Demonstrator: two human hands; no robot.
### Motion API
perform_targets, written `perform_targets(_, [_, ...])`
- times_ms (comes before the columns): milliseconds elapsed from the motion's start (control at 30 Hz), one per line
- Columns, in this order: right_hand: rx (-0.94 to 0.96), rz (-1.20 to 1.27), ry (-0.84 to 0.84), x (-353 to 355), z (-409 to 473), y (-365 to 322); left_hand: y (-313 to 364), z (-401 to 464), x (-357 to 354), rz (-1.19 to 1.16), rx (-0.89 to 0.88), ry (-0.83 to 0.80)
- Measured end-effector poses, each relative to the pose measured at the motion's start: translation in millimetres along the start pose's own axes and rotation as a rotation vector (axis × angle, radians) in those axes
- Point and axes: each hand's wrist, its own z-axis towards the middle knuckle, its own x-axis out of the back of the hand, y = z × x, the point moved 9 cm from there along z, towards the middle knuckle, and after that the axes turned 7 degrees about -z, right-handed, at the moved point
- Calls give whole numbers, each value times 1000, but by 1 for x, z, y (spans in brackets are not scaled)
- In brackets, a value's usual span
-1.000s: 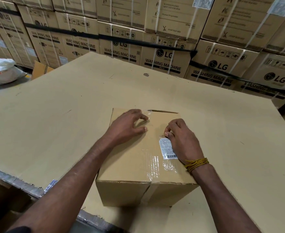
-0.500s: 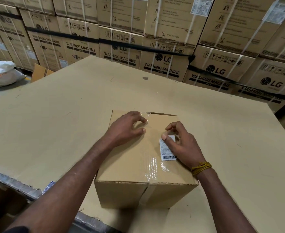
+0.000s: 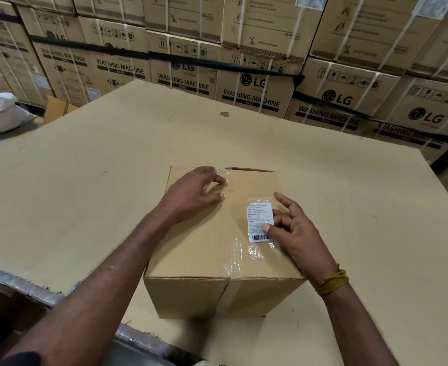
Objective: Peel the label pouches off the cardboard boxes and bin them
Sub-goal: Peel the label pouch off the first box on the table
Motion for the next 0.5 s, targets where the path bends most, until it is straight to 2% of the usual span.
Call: perform_targets(500, [68, -119, 99, 4, -7, -10, 0, 0, 1, -15, 16, -8])
